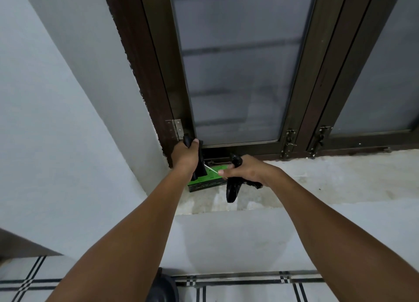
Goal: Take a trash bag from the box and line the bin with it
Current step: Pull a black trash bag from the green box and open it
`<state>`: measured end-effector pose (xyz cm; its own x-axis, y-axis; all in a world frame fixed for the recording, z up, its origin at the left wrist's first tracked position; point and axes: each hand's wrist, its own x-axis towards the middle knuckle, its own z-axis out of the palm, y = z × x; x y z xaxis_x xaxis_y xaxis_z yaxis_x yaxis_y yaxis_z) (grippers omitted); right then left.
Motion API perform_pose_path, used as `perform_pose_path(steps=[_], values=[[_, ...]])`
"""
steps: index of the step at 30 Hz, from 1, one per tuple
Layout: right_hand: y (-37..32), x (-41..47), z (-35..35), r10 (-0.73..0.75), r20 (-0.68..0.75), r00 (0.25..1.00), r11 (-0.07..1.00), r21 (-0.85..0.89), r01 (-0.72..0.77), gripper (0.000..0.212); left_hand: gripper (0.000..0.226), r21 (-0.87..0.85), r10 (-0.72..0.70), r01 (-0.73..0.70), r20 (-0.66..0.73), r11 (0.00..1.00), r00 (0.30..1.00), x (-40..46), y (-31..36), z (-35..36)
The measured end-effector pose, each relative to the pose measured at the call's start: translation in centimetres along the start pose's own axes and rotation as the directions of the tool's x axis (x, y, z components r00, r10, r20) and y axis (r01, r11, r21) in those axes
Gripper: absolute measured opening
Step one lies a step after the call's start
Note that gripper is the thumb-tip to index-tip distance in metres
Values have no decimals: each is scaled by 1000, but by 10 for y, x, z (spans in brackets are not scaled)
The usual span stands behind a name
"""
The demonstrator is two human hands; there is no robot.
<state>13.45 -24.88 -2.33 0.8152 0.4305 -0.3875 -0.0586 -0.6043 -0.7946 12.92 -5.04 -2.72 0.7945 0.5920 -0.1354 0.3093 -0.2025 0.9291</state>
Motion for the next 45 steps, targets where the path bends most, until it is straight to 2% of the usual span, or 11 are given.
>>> perform_pose_path(steps=[3, 7, 11, 18, 21, 23, 25, 31, 37, 42, 45], values=[[-1, -6, -1, 36, 89, 995, 999, -26, -34, 44, 32, 50, 8, -9, 12, 999, 1000, 1, -5, 2], [5, -10, 0, -3, 143, 990, 938, 342, -46, 16, 37, 152, 41, -42, 9, 988, 999, 1, -11, 2], [2, -7, -6, -2, -4, 1000, 649, 761, 5, 18, 34, 228, 114, -119, 37, 966, 993, -1, -20, 6], [-27, -13, -14, -298, -16, 954, 153, 986, 64, 19, 37, 310, 43, -29, -39, 950, 998, -2, -26, -5], [-36, -11, -29, -163, -191, 968, 467, 849, 246, 21, 37, 287, 20, -12, -26, 958, 999, -7, -36, -4], [-31, -4, -27, -126, -241, 962, 853, 469, 229, 19, 39, 156, 18, -25, 44, 988, 999, -15, -32, 9], [-19, 4, -20, -62, -196, 979, 988, 129, 88, 17, 50, 28, -44, 40, 127, 999, 991, -21, -21, 21], [22, 17, -17, 126, -264, 956, 991, 68, -112, 43, 45, -202, -269, 349, 338, 915, 902, -27, -12, 25], [56, 16, -31, 156, -408, 899, 983, -23, -181, 53, 21, -121, -114, 168, 363, 978, 925, -25, -24, 29], [60, 18, -26, -110, -635, 765, 956, -279, -93, 62, 16, -212, -36, 118, 355, 970, 934, -27, -24, 29], [46, 11, -16, -457, -681, 572, 866, -487, 112, 37, 20, -288, -63, 174, 358, 942, 932, -26, -20, 26]])
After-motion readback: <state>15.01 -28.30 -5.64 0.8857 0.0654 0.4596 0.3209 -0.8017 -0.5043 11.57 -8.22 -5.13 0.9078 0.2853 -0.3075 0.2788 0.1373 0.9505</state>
